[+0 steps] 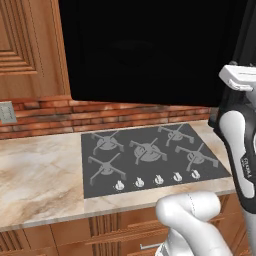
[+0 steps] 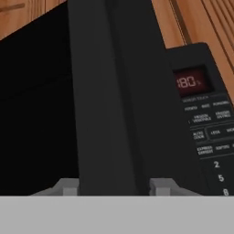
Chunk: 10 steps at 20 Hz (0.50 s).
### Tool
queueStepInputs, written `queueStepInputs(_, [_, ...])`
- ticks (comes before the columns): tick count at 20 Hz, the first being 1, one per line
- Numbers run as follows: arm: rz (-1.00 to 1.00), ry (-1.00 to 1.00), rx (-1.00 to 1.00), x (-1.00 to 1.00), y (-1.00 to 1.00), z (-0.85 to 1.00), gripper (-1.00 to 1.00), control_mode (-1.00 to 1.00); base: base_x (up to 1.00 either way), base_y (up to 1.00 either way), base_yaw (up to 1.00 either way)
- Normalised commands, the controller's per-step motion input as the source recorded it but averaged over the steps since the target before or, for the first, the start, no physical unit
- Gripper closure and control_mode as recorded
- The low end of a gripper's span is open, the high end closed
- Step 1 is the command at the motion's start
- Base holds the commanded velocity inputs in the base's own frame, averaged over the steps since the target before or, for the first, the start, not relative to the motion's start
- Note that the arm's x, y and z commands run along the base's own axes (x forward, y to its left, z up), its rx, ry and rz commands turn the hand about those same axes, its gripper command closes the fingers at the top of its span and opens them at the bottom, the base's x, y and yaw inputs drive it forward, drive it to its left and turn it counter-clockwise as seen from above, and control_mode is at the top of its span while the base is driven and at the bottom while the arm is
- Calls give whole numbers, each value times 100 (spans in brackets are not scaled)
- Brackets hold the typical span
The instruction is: The microwave is finished heating the shrimp and squash. Take the bowl containing the food and place it on the dining counter.
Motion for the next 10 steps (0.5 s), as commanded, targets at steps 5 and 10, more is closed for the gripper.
queueStepInputs(5, [0, 0, 0, -100, -16, 43, 100, -100, 0, 0, 0])
queueStepInputs(10, [0, 0, 0, -100, -6, 47, -100, -100, 0, 0, 0])
